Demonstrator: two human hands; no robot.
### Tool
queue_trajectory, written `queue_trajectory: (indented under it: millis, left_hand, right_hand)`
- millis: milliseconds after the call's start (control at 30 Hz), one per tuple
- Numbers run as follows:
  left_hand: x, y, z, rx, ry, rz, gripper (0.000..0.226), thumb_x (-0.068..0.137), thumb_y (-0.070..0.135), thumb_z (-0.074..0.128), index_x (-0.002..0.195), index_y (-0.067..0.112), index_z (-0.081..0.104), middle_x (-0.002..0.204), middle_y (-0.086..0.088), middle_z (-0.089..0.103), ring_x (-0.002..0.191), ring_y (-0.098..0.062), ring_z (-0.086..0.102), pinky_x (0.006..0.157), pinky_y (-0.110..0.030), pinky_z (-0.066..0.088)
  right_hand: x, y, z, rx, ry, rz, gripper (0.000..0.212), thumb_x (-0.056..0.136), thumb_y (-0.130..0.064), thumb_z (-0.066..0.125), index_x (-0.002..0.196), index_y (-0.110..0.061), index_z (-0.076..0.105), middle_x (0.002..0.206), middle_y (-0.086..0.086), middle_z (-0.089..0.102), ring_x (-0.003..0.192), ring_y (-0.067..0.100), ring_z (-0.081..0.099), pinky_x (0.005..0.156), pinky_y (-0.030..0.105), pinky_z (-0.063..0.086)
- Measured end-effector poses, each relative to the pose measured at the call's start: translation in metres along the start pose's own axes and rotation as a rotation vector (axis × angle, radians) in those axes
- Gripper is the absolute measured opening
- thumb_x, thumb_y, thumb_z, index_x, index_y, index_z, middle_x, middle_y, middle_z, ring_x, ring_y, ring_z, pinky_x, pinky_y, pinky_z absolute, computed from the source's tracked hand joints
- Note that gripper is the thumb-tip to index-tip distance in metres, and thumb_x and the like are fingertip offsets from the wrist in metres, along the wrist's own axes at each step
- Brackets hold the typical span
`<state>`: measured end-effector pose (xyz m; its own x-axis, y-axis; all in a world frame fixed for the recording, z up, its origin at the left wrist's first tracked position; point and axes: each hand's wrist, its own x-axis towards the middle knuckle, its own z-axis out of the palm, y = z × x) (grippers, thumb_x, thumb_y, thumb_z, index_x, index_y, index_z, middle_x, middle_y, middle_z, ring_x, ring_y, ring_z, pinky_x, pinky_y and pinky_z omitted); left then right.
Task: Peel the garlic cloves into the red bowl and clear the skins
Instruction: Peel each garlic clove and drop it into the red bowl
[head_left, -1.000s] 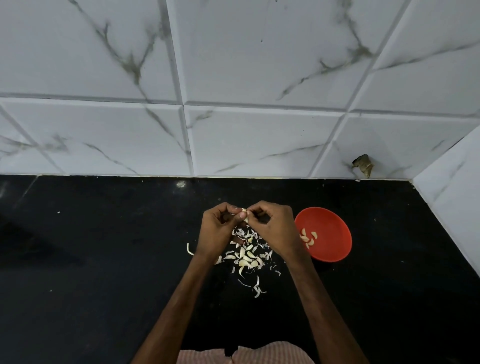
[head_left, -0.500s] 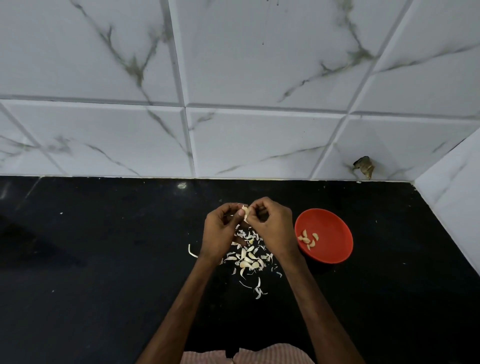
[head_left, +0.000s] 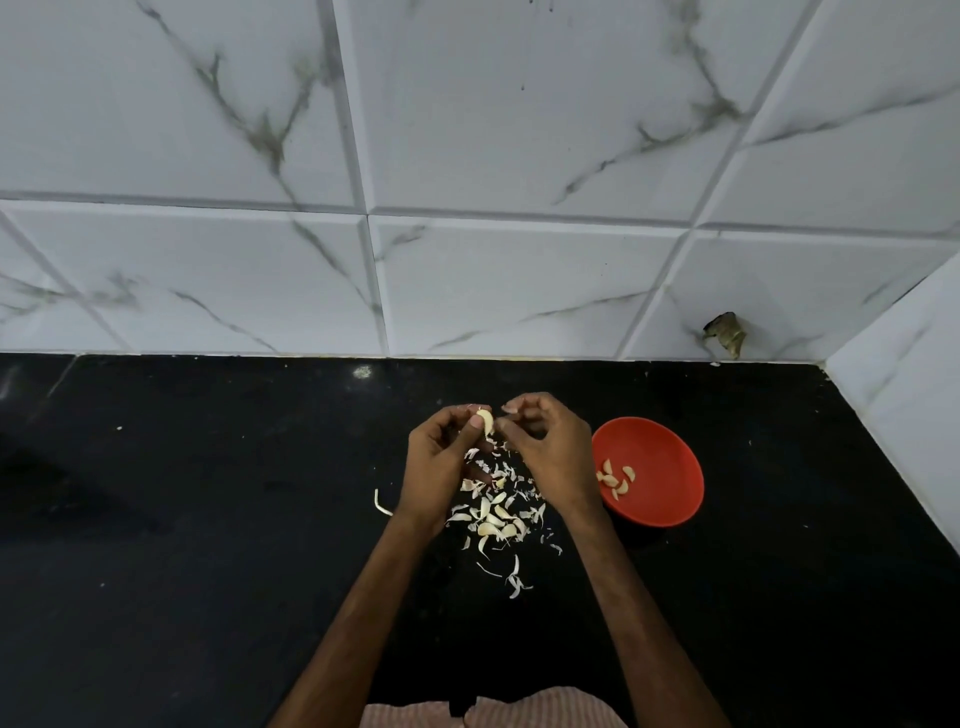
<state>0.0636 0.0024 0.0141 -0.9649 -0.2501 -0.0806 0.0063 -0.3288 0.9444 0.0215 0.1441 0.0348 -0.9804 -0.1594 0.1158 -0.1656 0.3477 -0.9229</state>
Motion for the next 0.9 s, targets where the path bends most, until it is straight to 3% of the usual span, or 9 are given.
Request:
queue_trajectory:
  millis: [67, 167, 267, 367, 533, 633, 700, 833, 900]
  left_hand:
    - [0.001, -0.002, 0.0, 0.063, 0.04, 0.033, 0.012, 0.095, 0.012, 0.068, 0.105, 0.007, 0.072, 0.089, -0.007, 0.072, 0.074, -0.021, 0.066, 0.052, -0.035, 0.057]
    - [0.001, -0.003, 0.0, 0.142, 0.085, 0.061, 0.012, 0.091, 0.014, 0.073, 0.098, 0.005, 0.072, 0.086, -0.012, 0.072, 0.07, -0.027, 0.066, 0.058, -0.045, 0.059]
    - [0.0, 0.0, 0.003, 0.083, 0.115, 0.059, 0.007, 0.09, 0.009, 0.073, 0.091, 0.003, 0.07, 0.083, -0.012, 0.073, 0.067, -0.023, 0.069, 0.052, -0.035, 0.058]
    - [-0.001, 0.003, 0.003, 0.024, 0.092, 0.029, 0.005, 0.091, 0.007, 0.07, 0.089, 0.003, 0.069, 0.081, -0.013, 0.072, 0.068, -0.022, 0.068, 0.05, -0.03, 0.057]
    - [0.0, 0.004, -0.001, 0.09, 0.035, 0.055, 0.009, 0.093, 0.007, 0.068, 0.101, 0.008, 0.071, 0.094, -0.017, 0.072, 0.08, -0.03, 0.068, 0.055, -0.039, 0.057]
    - [-0.001, 0.002, 0.002, 0.131, 0.014, 0.078, 0.016, 0.093, 0.011, 0.069, 0.109, 0.012, 0.072, 0.095, -0.01, 0.073, 0.074, -0.018, 0.065, 0.048, -0.029, 0.049]
    - [-0.001, 0.0, 0.003, 0.152, 0.007, 0.085, 0.019, 0.093, 0.012, 0.069, 0.112, 0.015, 0.072, 0.095, -0.006, 0.074, 0.073, -0.012, 0.064, 0.048, -0.025, 0.047]
    - [-0.001, 0.001, 0.001, 0.109, -0.008, 0.088, 0.019, 0.094, 0.011, 0.067, 0.112, 0.011, 0.072, 0.105, -0.007, 0.074, 0.089, -0.018, 0.07, 0.058, -0.028, 0.054]
    - [0.0, 0.001, 0.0, 0.097, 0.001, 0.086, 0.016, 0.093, 0.01, 0.069, 0.108, 0.011, 0.073, 0.105, -0.007, 0.075, 0.093, -0.02, 0.071, 0.062, -0.03, 0.059]
  right_hand:
    - [-0.002, 0.001, -0.004, -0.089, -0.024, -0.008, 0.032, 0.088, -0.009, 0.075, 0.119, -0.016, 0.065, 0.097, -0.006, 0.074, 0.089, 0.0, 0.07, 0.081, 0.023, 0.059]
    - [-0.005, -0.002, -0.002, -0.077, -0.022, -0.085, 0.016, 0.096, -0.008, 0.066, 0.11, -0.011, 0.073, 0.099, -0.006, 0.074, 0.093, 0.004, 0.071, 0.083, 0.033, 0.061]
    - [-0.006, -0.008, 0.003, 0.044, -0.086, -0.073, 0.015, 0.092, -0.017, 0.073, 0.106, -0.014, 0.074, 0.098, -0.008, 0.075, 0.094, 0.008, 0.072, 0.082, 0.03, 0.06]
    - [-0.006, -0.007, 0.007, 0.073, -0.065, -0.047, 0.019, 0.086, -0.008, 0.077, 0.103, -0.015, 0.075, 0.095, -0.006, 0.076, 0.091, 0.008, 0.072, 0.081, 0.024, 0.059]
    - [-0.004, -0.007, 0.005, 0.147, -0.038, 0.027, 0.014, 0.091, -0.003, 0.071, 0.104, -0.007, 0.075, 0.092, 0.002, 0.077, 0.082, 0.014, 0.076, 0.072, 0.03, 0.062]
    - [-0.004, -0.008, 0.003, 0.176, -0.029, 0.04, 0.008, 0.091, -0.003, 0.071, 0.097, -0.007, 0.075, 0.089, 0.003, 0.077, 0.078, 0.015, 0.076, 0.066, 0.025, 0.061]
    - [-0.005, -0.007, 0.003, 0.166, -0.028, 0.042, 0.006, 0.091, -0.003, 0.071, 0.093, -0.007, 0.074, 0.089, 0.003, 0.077, 0.079, 0.016, 0.075, 0.067, 0.029, 0.062]
    - [-0.005, -0.007, 0.0, 0.055, -0.008, 0.028, 0.006, 0.087, -0.011, 0.077, 0.085, -0.012, 0.071, 0.084, -0.001, 0.075, 0.081, 0.012, 0.074, 0.074, 0.039, 0.063]
    - [-0.004, -0.006, -0.004, -0.029, -0.033, 0.0, 0.008, 0.09, -0.004, 0.071, 0.092, -0.011, 0.073, 0.09, -0.004, 0.073, 0.086, 0.009, 0.072, 0.079, 0.039, 0.062]
